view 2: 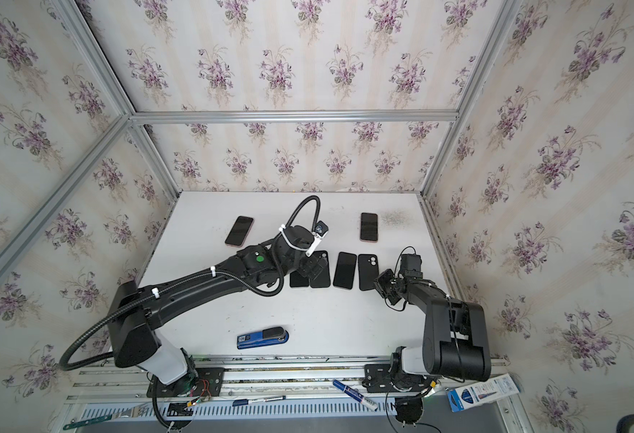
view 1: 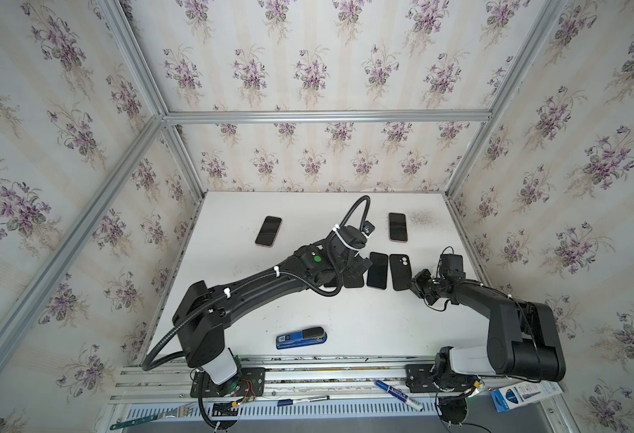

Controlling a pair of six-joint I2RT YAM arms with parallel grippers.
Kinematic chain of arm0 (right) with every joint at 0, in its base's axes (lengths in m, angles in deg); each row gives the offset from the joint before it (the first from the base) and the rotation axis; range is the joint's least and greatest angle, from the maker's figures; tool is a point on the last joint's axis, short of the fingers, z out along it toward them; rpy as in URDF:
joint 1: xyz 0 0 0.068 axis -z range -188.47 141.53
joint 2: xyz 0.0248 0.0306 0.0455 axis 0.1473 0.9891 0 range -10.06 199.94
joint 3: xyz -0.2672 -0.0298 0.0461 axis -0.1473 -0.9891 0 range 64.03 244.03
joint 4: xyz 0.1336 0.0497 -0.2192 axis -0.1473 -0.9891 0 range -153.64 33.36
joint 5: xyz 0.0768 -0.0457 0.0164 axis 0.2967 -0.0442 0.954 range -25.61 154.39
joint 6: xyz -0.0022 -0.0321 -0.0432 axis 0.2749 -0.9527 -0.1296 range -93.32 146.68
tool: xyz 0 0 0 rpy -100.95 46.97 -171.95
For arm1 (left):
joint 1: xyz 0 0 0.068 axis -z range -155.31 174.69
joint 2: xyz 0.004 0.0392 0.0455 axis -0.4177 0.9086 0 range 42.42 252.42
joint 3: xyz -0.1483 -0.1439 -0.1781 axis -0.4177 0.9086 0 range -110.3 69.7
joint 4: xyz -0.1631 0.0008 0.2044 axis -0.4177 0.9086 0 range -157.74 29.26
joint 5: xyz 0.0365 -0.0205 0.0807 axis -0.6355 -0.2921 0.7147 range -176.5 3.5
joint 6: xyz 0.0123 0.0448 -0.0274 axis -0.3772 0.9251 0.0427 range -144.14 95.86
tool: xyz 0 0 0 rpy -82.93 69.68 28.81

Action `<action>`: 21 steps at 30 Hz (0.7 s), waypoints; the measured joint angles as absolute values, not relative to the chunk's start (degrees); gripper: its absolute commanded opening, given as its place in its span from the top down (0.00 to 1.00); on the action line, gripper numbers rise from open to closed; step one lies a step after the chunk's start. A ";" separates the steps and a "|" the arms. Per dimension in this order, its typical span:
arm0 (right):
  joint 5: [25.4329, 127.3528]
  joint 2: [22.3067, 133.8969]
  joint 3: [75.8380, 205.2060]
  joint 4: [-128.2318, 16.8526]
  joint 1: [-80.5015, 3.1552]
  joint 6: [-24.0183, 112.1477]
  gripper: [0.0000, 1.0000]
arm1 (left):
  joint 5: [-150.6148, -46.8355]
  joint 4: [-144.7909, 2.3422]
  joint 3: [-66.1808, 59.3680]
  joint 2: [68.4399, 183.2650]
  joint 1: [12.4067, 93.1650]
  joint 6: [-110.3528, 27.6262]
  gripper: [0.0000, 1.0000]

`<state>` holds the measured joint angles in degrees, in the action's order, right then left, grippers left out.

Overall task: Take the phone out of the phone case
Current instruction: Place the phone case at the middle-right of the table, then move the phone case to the center of the table, then move the phone to the center of the table.

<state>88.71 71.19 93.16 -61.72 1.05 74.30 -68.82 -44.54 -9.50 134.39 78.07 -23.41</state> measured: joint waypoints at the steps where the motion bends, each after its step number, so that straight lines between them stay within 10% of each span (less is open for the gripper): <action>1: 88.86 71.82 93.13 -60.26 0.92 74.36 1.00 | -69.48 -44.32 -8.63 133.18 77.48 -24.18 0.00; 21: 86.39 75.39 89.90 -43.95 -10.97 81.40 1.00 | -72.04 -41.09 1.45 116.66 65.92 -32.20 0.00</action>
